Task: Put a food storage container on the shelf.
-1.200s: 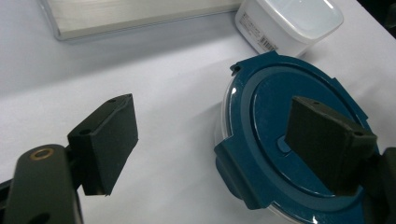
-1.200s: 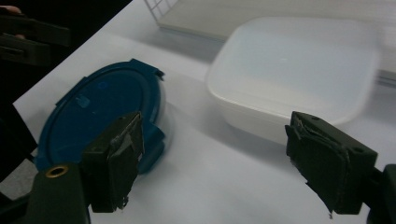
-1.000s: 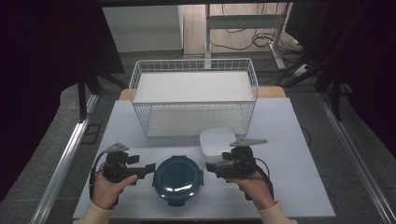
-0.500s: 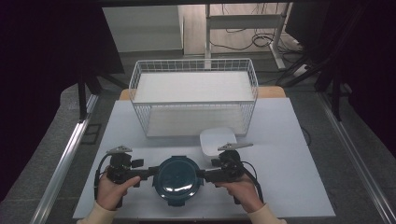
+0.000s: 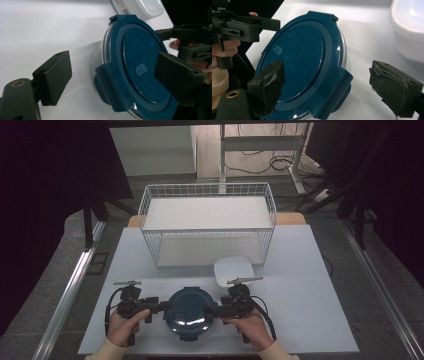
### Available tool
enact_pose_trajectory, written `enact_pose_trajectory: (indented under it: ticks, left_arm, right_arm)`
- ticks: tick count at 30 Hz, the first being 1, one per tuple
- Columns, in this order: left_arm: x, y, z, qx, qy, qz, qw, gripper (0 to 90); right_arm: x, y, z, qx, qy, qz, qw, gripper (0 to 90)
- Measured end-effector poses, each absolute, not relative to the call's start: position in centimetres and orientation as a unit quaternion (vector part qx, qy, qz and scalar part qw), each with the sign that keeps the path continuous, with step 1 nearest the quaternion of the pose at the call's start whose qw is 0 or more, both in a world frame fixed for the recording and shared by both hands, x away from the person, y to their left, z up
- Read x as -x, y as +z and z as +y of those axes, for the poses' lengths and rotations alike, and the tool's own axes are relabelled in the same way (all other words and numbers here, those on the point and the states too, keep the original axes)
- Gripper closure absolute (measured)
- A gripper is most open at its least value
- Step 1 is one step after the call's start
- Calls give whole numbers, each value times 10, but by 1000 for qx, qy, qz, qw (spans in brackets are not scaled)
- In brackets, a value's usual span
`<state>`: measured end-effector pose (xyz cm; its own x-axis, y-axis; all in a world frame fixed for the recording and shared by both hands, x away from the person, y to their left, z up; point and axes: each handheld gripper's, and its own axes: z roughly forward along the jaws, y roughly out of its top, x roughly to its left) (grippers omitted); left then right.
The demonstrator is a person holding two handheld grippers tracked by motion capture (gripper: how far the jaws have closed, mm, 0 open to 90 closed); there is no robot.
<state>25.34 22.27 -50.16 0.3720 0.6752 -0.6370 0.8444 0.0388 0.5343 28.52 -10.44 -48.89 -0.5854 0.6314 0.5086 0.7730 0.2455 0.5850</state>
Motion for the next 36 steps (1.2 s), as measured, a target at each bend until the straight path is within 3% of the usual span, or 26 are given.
enact_pose_trajectory:
  ticks: [19, 24, 36]
  left_arm:
    - [-250, -530, 213, -667, -183, 559, 458, 163]
    - [-248, -530, 210, -661, -198, 557, 462, 259]
    - [-244, -523, 210, -647, -183, 578, 464, 336]
  right_arm:
    - [-280, -511, -93, 486, -417, -753, 152, 119]
    - [-278, -517, -91, 496, -413, -744, 173, 148]
    - [-278, -512, -100, 516, -425, -724, 170, 289]
